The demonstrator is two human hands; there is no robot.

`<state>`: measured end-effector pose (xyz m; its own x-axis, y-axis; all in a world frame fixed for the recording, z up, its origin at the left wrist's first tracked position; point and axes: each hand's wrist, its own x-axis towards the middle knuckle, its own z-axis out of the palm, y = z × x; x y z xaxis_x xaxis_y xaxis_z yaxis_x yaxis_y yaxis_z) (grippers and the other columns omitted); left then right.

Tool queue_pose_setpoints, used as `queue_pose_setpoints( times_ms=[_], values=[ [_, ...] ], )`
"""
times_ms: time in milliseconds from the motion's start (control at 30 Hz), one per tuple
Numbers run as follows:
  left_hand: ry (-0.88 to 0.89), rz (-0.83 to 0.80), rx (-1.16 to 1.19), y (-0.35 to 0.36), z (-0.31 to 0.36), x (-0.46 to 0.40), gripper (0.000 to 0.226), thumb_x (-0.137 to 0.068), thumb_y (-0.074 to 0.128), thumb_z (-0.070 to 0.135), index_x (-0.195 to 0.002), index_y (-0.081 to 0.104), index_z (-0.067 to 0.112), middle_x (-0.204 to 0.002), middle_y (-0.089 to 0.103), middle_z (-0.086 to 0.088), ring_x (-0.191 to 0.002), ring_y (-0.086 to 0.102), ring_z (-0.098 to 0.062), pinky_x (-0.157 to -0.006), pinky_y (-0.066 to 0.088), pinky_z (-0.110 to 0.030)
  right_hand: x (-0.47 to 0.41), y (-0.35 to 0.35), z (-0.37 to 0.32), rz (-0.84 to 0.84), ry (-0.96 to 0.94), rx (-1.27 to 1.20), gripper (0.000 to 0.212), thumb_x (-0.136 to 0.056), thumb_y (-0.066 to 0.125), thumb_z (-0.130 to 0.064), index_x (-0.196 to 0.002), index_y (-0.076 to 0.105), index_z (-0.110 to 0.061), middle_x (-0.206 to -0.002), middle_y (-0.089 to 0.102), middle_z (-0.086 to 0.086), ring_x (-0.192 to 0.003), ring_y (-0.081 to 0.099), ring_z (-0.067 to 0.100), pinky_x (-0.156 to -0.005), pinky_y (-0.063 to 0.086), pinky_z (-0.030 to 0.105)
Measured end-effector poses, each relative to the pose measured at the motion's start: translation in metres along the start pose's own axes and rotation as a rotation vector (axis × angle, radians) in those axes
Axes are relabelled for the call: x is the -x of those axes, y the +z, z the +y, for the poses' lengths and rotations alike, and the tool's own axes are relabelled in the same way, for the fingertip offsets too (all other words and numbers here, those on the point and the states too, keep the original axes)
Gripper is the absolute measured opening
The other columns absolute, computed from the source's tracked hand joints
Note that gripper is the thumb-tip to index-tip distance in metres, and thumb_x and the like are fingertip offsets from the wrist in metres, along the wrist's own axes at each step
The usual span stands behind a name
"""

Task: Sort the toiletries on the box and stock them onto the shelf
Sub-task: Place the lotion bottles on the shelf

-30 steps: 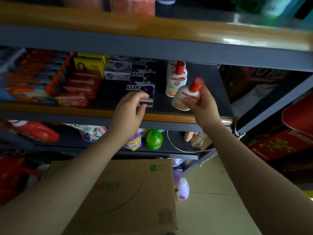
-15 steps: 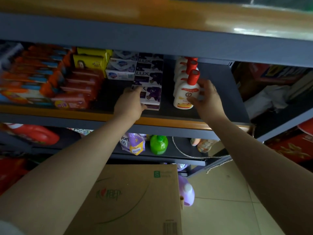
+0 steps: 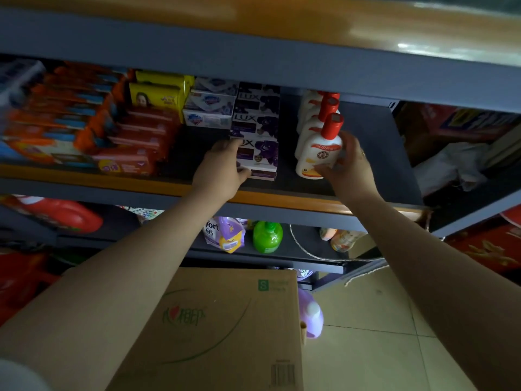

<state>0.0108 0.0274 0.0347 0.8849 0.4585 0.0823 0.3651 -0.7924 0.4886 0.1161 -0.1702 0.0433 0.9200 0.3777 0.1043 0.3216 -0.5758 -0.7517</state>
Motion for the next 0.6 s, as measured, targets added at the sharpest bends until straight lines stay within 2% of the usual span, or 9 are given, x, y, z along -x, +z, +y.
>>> queue_pose_setpoints(
  times_ms=[133, 200, 267, 333, 400, 500, 600],
  values=[
    [-0.004, 0.032, -0.088, -0.003, -0.002, 0.006, 0.052, -0.090, 0.058, 0.018, -0.138, 0.039, 0.013, -0.139, 0.042, -0.015, -0.123, 0.044, -0.033, -0.093, 0.043, -0.042, 0.001, 0.003, 0.001, -0.003, 0.018, 0.035, 0.070, -0.079, 0.072, -0.013, -0.137, 0.034, -0.015, -0.131, 0.049, 0.008, -0.116, 0.053, 0.022, -0.090, 0.044, 0.029],
    [-0.005, 0.036, -0.110, -0.003, -0.004, 0.009, 0.047, -0.092, 0.053, 0.016, -0.137, 0.039, 0.013, -0.138, 0.043, -0.016, -0.122, 0.045, -0.034, -0.091, 0.045, -0.043, 0.004, 0.005, 0.000, 0.020, 0.053, 0.062, 0.076, -0.078, 0.073, -0.015, -0.140, 0.029, -0.013, -0.136, 0.044, 0.011, -0.121, 0.048, 0.026, -0.095, 0.042, 0.034],
    [0.009, 0.053, -0.092, -0.004, -0.005, 0.015, 0.045, -0.093, 0.051, 0.016, -0.137, 0.040, 0.012, -0.137, 0.044, -0.016, -0.121, 0.046, -0.035, -0.090, 0.046, -0.044, 0.015, 0.004, -0.007, 0.125, 0.074, 0.090, 0.081, -0.077, 0.074, -0.017, -0.142, 0.026, -0.009, -0.139, 0.038, 0.015, -0.126, 0.041, 0.030, -0.099, 0.038, 0.038],
    [0.041, 0.088, -0.062, -0.009, -0.006, 0.024, 0.043, -0.093, 0.050, 0.016, -0.135, 0.043, 0.010, -0.134, 0.047, -0.017, -0.120, 0.045, -0.035, -0.090, 0.045, -0.044, 0.032, 0.002, -0.016, 0.308, -0.030, 0.140, 0.068, -0.077, 0.074, -0.018, -0.133, 0.038, -0.003, -0.128, 0.044, 0.020, -0.117, 0.045, 0.035, -0.092, 0.040, 0.040],
    [0.058, 0.125, -0.047, -0.017, -0.013, 0.037, 0.041, -0.092, 0.051, 0.013, -0.132, 0.047, 0.008, -0.131, 0.049, -0.018, -0.118, 0.046, -0.036, -0.090, 0.045, -0.044, 0.051, 0.008, -0.028, 0.362, -0.142, 0.154, 0.046, -0.081, 0.069, -0.018, -0.118, 0.048, 0.000, -0.114, 0.052, 0.020, -0.104, 0.051, 0.036, -0.077, 0.040, 0.037],
    [0.109, 0.229, -0.053, -0.038, -0.041, 0.058, 0.033, -0.087, 0.055, 0.003, -0.120, 0.057, 0.002, -0.119, 0.056, -0.021, -0.106, 0.053, -0.040, -0.085, 0.048, -0.046, 0.072, 0.036, -0.055, 0.128, -0.240, 0.059, 0.026, -0.086, 0.063, -0.016, -0.107, 0.054, -0.003, -0.100, 0.057, 0.012, -0.088, 0.056, 0.028, -0.065, 0.037, 0.030],
    [0.104, 0.346, -0.166, -0.066, -0.083, 0.075, 0.028, -0.083, 0.057, -0.001, -0.110, 0.061, 0.000, -0.111, 0.058, -0.022, -0.099, 0.054, -0.042, -0.081, 0.046, -0.045, 0.079, 0.078, -0.088, -0.085, -0.362, 0.010, 0.019, -0.089, 0.057, -0.010, -0.106, 0.057, -0.003, -0.103, 0.058, 0.012, -0.091, 0.059, 0.028, -0.071, 0.045, 0.034]
  ],
)
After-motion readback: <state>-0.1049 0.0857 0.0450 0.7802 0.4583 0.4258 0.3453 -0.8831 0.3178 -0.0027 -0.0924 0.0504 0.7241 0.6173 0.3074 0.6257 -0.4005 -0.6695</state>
